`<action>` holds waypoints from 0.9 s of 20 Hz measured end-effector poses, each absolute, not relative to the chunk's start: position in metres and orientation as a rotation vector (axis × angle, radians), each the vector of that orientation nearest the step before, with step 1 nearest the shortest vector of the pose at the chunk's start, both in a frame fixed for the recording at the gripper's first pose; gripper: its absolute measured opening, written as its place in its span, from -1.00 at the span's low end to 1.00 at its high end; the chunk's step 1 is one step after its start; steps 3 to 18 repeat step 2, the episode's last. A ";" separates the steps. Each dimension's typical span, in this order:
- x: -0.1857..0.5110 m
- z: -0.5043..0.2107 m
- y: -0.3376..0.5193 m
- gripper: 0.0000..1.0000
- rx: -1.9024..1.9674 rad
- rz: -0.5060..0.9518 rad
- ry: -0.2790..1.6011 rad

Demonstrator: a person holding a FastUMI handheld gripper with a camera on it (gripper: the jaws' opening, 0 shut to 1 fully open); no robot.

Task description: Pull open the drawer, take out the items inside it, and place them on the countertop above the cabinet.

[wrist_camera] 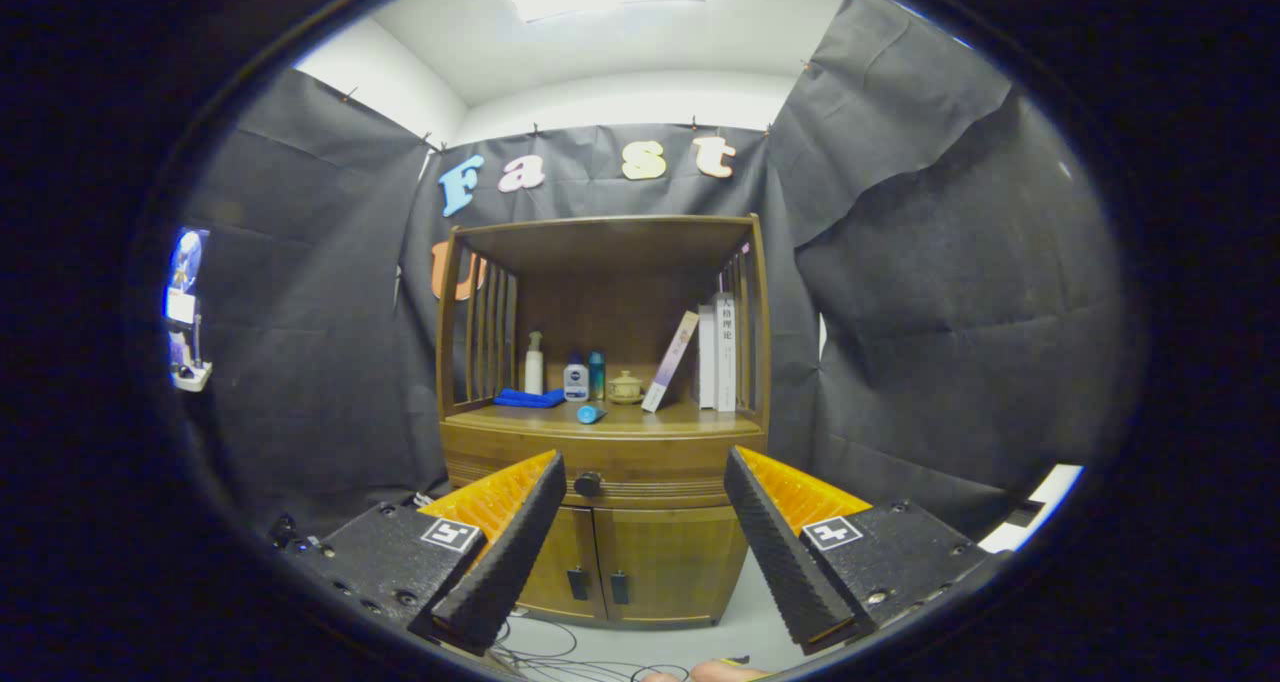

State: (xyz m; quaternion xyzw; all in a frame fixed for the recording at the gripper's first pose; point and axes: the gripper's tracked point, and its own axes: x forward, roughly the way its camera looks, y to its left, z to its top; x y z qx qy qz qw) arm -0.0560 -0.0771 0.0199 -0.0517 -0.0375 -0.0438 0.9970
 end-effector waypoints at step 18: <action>-0.058 0.017 -0.073 1.00 -0.123 -0.084 -0.076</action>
